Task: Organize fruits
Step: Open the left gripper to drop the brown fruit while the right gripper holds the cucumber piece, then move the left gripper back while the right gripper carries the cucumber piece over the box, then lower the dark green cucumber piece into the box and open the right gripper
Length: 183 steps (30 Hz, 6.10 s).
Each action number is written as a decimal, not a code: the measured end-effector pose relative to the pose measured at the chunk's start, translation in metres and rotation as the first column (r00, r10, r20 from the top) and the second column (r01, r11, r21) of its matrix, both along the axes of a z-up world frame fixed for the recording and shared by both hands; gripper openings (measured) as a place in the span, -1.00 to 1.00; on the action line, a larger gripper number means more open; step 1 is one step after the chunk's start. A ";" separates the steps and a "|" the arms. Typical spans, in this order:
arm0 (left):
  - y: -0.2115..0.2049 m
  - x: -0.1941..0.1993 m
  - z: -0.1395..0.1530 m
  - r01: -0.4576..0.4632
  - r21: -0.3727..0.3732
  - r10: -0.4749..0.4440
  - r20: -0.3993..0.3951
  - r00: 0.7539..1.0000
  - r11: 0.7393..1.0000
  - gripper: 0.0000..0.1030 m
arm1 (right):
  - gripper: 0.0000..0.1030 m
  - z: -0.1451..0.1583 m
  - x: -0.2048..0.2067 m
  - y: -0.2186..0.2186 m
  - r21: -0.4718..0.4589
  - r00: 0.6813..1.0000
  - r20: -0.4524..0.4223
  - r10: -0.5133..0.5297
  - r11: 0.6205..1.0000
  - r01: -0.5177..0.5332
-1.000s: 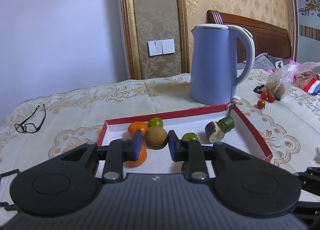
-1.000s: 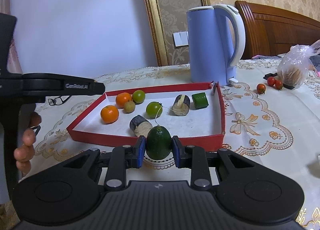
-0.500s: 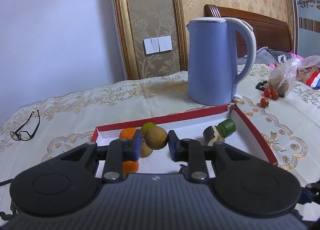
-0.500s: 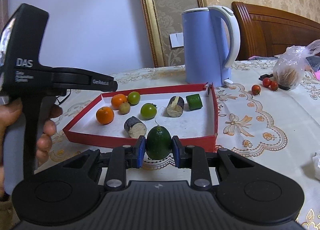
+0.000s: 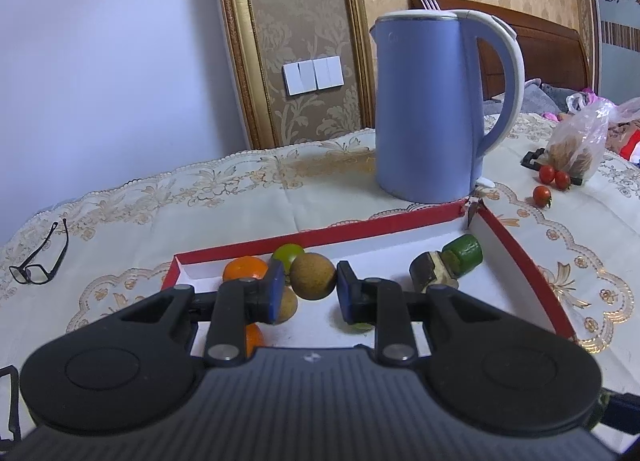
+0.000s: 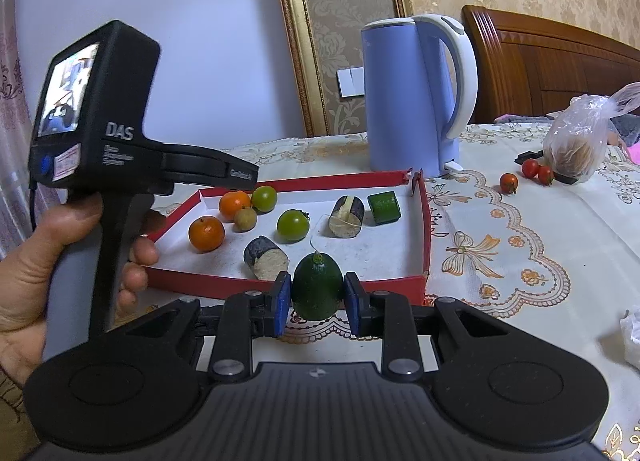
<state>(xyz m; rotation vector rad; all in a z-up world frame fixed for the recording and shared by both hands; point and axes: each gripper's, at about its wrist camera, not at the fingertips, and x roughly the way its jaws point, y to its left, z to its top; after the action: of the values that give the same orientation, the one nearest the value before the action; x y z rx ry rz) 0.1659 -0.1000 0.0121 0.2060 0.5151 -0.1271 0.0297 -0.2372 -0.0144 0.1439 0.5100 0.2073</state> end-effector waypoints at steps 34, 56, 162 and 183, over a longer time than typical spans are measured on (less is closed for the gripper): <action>-0.019 0.044 -0.022 -0.024 0.024 0.025 -0.065 0.998 0.999 -0.51 | -0.46 -0.003 -0.002 -0.007 0.003 1.000 -0.006 -0.006 1.000 0.006; -0.020 0.046 -0.025 -0.037 0.023 0.039 -0.067 0.997 0.999 -0.50 | -0.46 -0.008 -0.001 -0.009 -0.017 1.000 -0.021 -0.021 1.000 0.021; 0.057 -0.143 -0.011 -0.038 -0.154 0.043 0.033 0.999 0.987 1.00 | -0.36 0.003 0.097 -0.008 -0.137 0.995 -0.007 -0.100 0.986 0.098; 0.061 -0.144 -0.015 -0.046 -0.146 0.049 0.019 0.999 0.988 1.00 | -0.36 -0.012 0.116 -0.009 -0.149 0.990 -0.041 -0.131 0.981 0.124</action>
<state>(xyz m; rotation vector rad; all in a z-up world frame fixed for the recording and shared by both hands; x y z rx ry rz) 0.0222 -0.0394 -0.0028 0.0522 0.4858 -0.1155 0.1456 -0.2465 -0.0265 0.0385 0.5625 0.0404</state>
